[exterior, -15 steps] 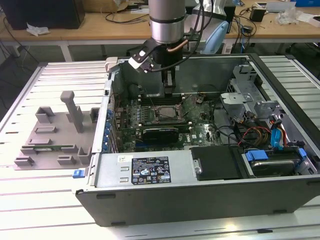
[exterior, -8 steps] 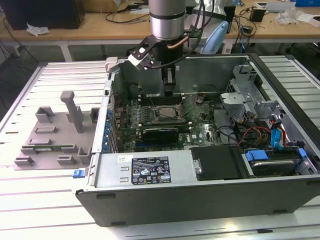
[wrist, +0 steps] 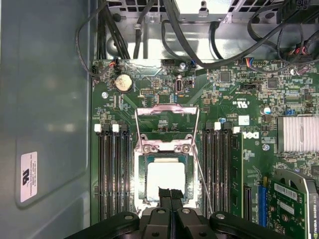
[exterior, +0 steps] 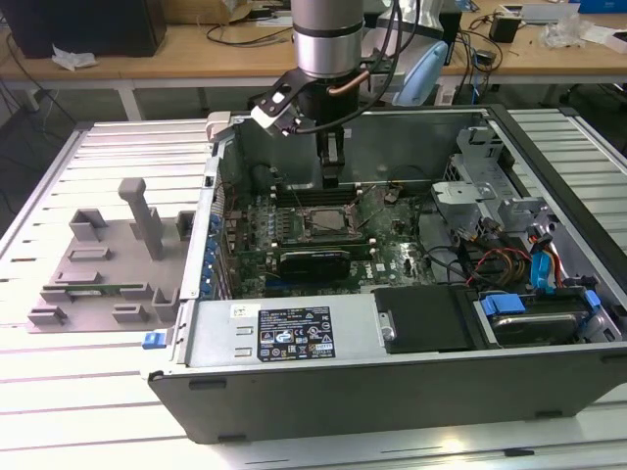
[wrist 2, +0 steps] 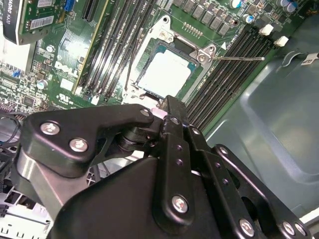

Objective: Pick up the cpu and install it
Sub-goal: 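Close the cpu cover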

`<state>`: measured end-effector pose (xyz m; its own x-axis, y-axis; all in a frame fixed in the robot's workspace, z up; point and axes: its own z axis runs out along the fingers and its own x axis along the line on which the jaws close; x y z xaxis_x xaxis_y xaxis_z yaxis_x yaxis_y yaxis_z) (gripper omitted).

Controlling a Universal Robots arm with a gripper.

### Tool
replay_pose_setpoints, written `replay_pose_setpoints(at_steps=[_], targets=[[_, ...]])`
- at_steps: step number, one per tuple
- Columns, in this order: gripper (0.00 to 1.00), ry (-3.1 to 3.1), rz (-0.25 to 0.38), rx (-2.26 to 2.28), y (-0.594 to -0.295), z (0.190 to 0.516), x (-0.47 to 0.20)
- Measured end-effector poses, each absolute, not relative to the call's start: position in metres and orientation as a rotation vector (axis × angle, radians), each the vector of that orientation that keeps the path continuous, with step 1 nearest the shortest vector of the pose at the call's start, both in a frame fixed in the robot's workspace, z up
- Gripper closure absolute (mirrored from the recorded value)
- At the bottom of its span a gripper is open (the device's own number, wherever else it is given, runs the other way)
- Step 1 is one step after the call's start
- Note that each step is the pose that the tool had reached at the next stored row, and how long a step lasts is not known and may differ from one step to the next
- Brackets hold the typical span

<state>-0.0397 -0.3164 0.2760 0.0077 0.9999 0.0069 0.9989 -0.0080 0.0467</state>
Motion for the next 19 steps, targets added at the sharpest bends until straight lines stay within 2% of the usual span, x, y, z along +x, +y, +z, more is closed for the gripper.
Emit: replay_pose_setpoints(at_steps=[12,19], targets=[[0.89,2.193,0.059,2.209,-0.316,0.284,-0.039],[0.89,2.193,0.058,2.210,-0.316,0.284,-0.014]])
